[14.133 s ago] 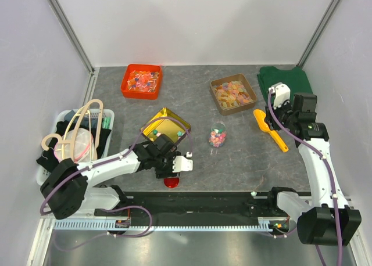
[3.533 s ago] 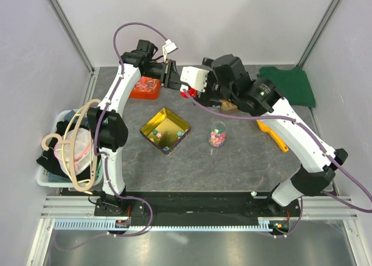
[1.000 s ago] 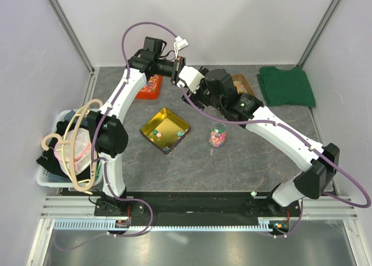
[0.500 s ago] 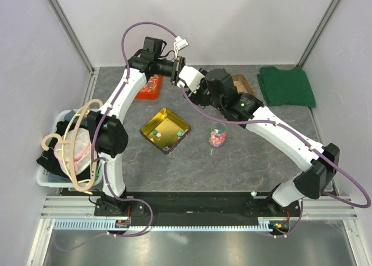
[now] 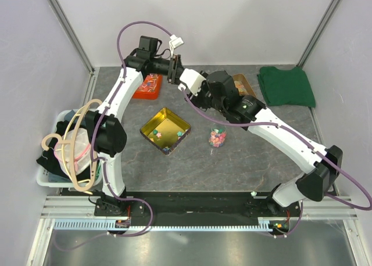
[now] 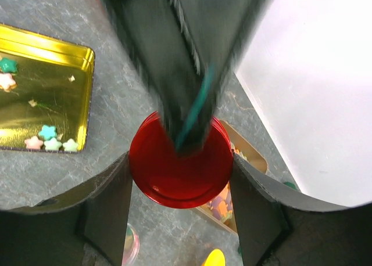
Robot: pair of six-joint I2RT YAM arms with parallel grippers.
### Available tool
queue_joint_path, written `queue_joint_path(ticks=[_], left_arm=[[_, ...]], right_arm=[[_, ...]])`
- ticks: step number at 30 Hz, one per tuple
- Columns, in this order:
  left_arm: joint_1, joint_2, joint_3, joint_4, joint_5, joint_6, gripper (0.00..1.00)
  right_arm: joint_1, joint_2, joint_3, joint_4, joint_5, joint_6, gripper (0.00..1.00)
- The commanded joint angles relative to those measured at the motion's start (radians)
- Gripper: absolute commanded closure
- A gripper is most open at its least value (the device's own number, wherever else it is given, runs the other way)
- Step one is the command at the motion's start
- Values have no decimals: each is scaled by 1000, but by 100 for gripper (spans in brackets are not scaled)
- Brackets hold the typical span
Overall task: Pack the candies
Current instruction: Pick up the bottle lid at the center of the board, then close the bottle lid on the packing bottle.
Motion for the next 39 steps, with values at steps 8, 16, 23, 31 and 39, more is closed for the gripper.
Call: queue_joint_path(ticks=[8,16,23,31,39], left_arm=[[124,-30,-137,-6,-244,237,12],[14,-265,-577,264,-396,283,5],[-85,-422,-818,439,-490,318,3],[-169,-429,-964,561,-565,332,2],[-204,-450,-1151,907,-602,263,1]], right_arm=[[-72,-145,-43,-100,-56,9,52],[-266,-108,67,-284,-281,43,52],[-340,-57,54,-402,-392,3,52],[-346,10,70,-489,-495,-16,53],[-343,42,50,-546,-528,-36,53]])
